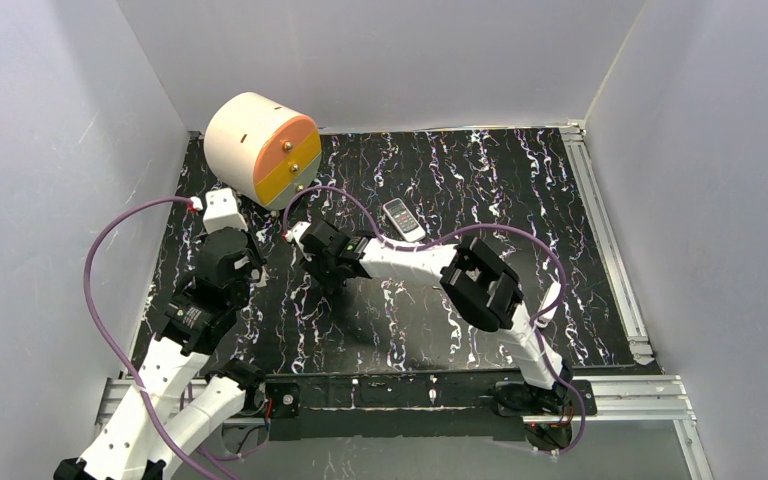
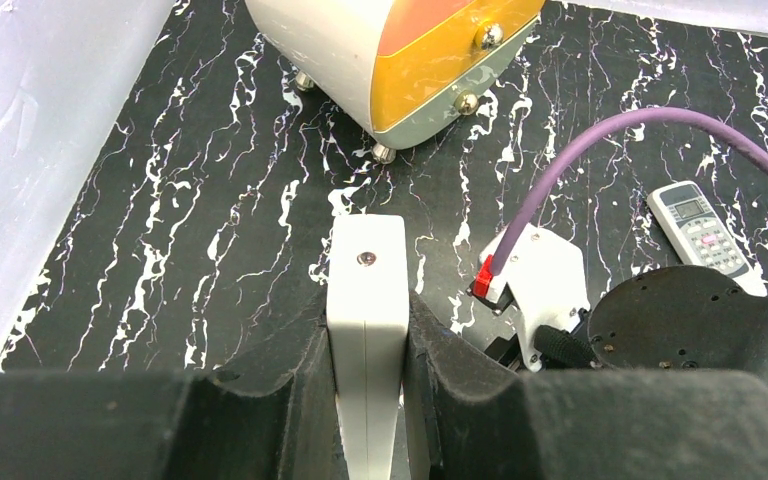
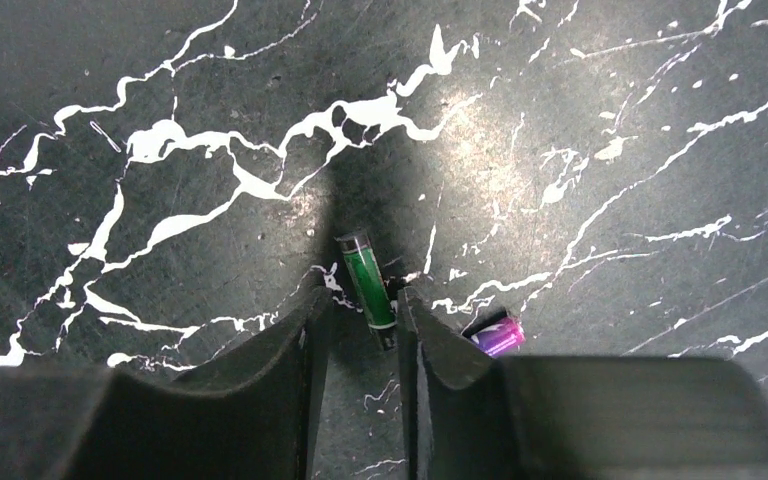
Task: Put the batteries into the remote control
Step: Pick up the battery from the center of the board, then place the battery at the center of the board.
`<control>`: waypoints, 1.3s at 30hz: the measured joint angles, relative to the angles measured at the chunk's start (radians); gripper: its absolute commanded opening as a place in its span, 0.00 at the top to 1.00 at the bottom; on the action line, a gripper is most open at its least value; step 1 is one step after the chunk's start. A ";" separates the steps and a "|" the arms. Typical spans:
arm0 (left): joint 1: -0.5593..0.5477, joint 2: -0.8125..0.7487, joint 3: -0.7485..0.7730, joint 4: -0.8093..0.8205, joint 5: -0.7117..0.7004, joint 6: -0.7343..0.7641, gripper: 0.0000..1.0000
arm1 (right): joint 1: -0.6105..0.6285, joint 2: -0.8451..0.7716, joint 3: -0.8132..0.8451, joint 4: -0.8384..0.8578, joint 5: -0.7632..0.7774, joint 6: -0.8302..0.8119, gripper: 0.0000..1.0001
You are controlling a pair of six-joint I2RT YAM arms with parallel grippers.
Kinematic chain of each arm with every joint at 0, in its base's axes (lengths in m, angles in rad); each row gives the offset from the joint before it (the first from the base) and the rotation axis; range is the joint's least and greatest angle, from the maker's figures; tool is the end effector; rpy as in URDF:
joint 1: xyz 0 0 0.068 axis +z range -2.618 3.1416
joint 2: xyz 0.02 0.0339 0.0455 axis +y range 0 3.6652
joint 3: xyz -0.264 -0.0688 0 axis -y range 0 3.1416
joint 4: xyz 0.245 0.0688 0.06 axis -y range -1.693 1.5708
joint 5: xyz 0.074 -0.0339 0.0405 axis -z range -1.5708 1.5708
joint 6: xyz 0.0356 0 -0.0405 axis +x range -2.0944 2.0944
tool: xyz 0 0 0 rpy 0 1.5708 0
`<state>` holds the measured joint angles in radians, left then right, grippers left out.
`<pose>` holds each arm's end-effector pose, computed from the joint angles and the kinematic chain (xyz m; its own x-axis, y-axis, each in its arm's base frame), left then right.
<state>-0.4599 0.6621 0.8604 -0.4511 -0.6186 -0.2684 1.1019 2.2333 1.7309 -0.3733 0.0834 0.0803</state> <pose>0.1345 -0.0436 0.3571 -0.1786 -0.1526 -0.9720 -0.1959 0.9736 -0.1169 0.2268 0.4412 0.1722 -0.4153 -0.6430 -0.6435 -0.8342 0.5513 -0.0124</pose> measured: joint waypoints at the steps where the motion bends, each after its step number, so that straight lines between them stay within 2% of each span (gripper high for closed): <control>1: 0.000 0.000 0.000 0.000 0.000 0.000 1.00 | 0.000 0.001 0.006 -0.012 0.000 -0.003 0.72; 7: 0.000 0.000 0.000 0.000 -0.001 0.000 1.00 | 0.000 0.027 0.053 -0.058 0.014 0.006 0.87; 12: 0.000 0.000 0.000 0.000 -0.003 0.000 1.00 | 0.005 0.033 0.071 -0.082 0.087 0.088 0.88; 21: 0.000 0.002 0.000 0.000 -0.003 0.000 1.00 | 0.005 -0.004 0.065 -0.131 0.196 0.332 0.88; 25: 0.000 0.005 0.000 0.000 -0.002 0.000 1.00 | 0.005 -0.126 -0.012 -0.150 0.226 0.420 0.88; 31: 0.000 0.014 0.000 0.001 0.003 0.000 1.00 | 0.005 -0.375 -0.231 -0.168 0.312 0.528 0.87; 39: 0.000 0.031 0.000 0.001 0.021 -0.001 1.00 | 0.004 -0.410 -0.389 -0.262 0.360 0.647 0.80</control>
<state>-0.4599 0.6926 0.8604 -0.4503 -0.5976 -0.2691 1.1057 1.8236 1.3418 -0.6357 0.4431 0.7277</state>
